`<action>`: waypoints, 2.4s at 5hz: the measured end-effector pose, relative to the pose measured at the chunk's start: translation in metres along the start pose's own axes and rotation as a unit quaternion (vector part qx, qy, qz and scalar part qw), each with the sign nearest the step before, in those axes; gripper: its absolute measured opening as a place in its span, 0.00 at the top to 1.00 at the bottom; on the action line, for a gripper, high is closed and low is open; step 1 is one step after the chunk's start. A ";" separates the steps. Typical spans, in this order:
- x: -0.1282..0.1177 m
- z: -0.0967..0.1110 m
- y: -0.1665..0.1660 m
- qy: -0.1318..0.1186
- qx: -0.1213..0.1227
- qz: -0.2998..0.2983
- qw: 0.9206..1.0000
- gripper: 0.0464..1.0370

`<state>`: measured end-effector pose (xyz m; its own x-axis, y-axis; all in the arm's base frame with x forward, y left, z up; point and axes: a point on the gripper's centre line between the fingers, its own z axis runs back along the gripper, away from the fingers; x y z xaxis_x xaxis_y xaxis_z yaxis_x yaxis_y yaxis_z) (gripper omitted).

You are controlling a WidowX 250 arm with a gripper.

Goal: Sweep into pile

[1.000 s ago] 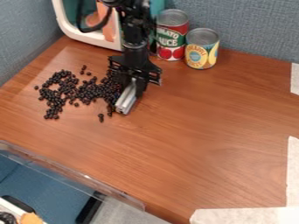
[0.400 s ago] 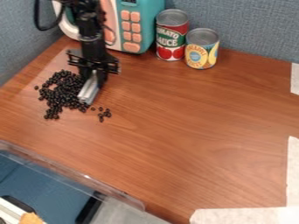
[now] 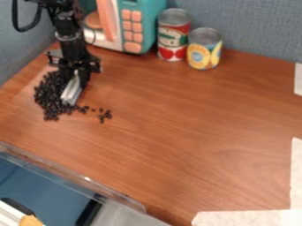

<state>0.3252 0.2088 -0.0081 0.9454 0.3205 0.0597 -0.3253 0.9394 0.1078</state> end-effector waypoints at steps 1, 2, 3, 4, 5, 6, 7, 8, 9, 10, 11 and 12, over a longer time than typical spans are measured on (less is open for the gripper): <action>-0.005 0.002 -0.007 0.003 -0.017 -0.008 1.000 0.67; -0.013 0.007 -0.020 0.007 -0.036 -0.017 0.999 0.67; -0.024 0.021 -0.040 0.007 -0.052 -0.020 0.998 0.67; -0.035 0.037 -0.066 0.002 -0.054 -0.051 0.997 0.67; -0.050 0.042 -0.098 0.006 -0.052 -0.081 0.995 0.67; -0.061 0.038 -0.118 0.015 -0.052 -0.094 0.994 0.67; -0.066 0.036 -0.129 0.015 -0.048 -0.104 0.993 0.67; -0.070 0.027 -0.128 0.022 -0.040 -0.104 0.994 0.67; -0.073 0.019 -0.122 0.020 -0.025 -0.125 0.992 0.67; -0.077 0.016 -0.113 -0.007 -0.006 -0.148 0.989 0.67; -0.079 0.015 -0.108 -0.031 0.009 -0.180 0.983 0.67; -0.079 0.014 -0.095 -0.034 0.017 -0.199 0.979 0.67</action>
<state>0.2808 0.0920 -0.0089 0.9942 -0.0804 0.0714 0.0674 0.9834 0.1688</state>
